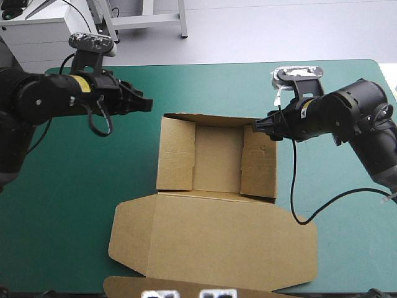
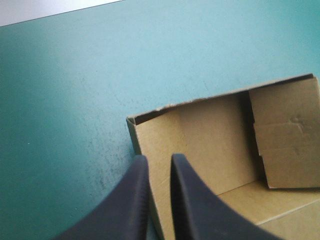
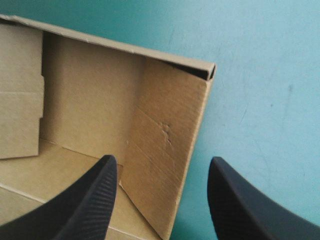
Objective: Fold the box
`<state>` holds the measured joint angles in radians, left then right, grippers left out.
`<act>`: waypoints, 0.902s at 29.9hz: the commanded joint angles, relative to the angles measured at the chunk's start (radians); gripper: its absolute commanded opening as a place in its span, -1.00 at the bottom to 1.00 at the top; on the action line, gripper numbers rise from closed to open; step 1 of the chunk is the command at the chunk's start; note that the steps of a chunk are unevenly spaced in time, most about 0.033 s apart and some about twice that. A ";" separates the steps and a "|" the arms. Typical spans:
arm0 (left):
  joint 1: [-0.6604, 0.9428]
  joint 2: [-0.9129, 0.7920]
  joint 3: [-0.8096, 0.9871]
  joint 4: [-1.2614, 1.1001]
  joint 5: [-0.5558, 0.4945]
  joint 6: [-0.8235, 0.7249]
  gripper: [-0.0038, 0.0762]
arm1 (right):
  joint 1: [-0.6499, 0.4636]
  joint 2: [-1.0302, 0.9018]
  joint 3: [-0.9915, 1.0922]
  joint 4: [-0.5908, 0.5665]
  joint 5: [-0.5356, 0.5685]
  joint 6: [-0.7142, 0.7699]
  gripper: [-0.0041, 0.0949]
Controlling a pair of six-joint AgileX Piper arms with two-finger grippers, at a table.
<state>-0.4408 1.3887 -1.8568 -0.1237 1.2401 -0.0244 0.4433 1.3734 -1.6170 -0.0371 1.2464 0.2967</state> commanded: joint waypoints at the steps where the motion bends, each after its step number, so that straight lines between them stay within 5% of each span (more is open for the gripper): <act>1: -0.003 -0.116 0.074 0.000 0.042 0.043 -0.92 | -0.003 -0.023 0.081 -0.008 -0.030 0.002 0.12; 6: -0.003 -0.257 0.257 0.032 0.009 0.052 -0.92 | -0.003 -0.016 0.223 -0.010 -0.219 0.043 0.12; 11: -0.003 -0.389 0.425 0.025 -0.003 0.052 -0.92 | -0.003 0.037 0.284 -0.058 -0.242 0.075 0.12; 18: -0.003 -0.549 0.605 0.016 -0.007 0.024 -0.92 | -0.003 0.166 0.290 -0.039 -0.466 0.084 0.12; 27: -0.003 -0.683 0.699 0.013 0.046 -0.010 -0.92 | -0.005 0.354 0.286 -0.042 -0.562 0.094 0.01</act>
<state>-0.4408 0.7225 -1.1444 -0.0978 1.2401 -0.0079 0.4433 1.7293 -1.3031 -0.0793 0.7360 0.3863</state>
